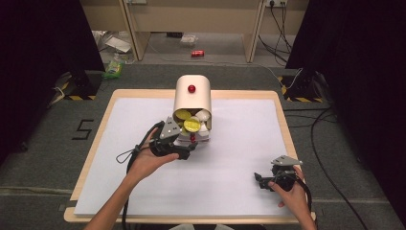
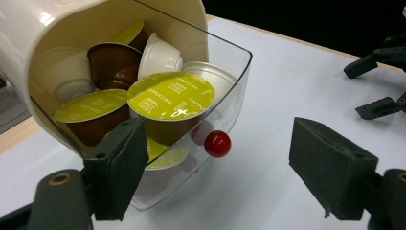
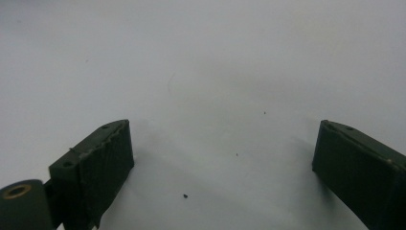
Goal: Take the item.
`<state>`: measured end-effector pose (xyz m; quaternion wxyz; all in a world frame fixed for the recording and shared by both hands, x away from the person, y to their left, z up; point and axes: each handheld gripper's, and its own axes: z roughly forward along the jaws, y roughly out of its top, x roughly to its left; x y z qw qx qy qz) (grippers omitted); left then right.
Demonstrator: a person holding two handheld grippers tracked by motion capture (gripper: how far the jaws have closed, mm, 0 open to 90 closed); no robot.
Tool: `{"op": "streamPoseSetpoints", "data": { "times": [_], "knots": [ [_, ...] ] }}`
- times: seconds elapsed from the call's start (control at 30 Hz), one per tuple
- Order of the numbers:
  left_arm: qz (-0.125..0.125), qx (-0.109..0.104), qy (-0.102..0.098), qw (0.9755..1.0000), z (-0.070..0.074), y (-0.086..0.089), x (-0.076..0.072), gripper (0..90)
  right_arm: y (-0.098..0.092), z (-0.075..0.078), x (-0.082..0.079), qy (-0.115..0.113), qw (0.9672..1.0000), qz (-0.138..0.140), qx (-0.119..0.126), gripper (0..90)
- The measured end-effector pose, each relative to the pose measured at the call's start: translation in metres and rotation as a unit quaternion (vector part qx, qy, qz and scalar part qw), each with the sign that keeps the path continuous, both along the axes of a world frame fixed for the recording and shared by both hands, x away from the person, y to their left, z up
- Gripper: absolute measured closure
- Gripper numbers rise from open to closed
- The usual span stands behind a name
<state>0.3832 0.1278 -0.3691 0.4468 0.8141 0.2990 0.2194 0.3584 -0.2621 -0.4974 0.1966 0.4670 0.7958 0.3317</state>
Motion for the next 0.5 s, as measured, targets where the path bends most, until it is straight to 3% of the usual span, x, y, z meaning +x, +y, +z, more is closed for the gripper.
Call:
{"op": "streamPoseSetpoints", "data": {
  "times": [0.5],
  "knots": [
    [0.000,0.002,-0.005,1.0000,-0.0034,-0.0007,-0.0101,21.1,0.0000,0.0000,0.0000,0.000,1.0000,0.000,0.000,7.2]
  ]
}}
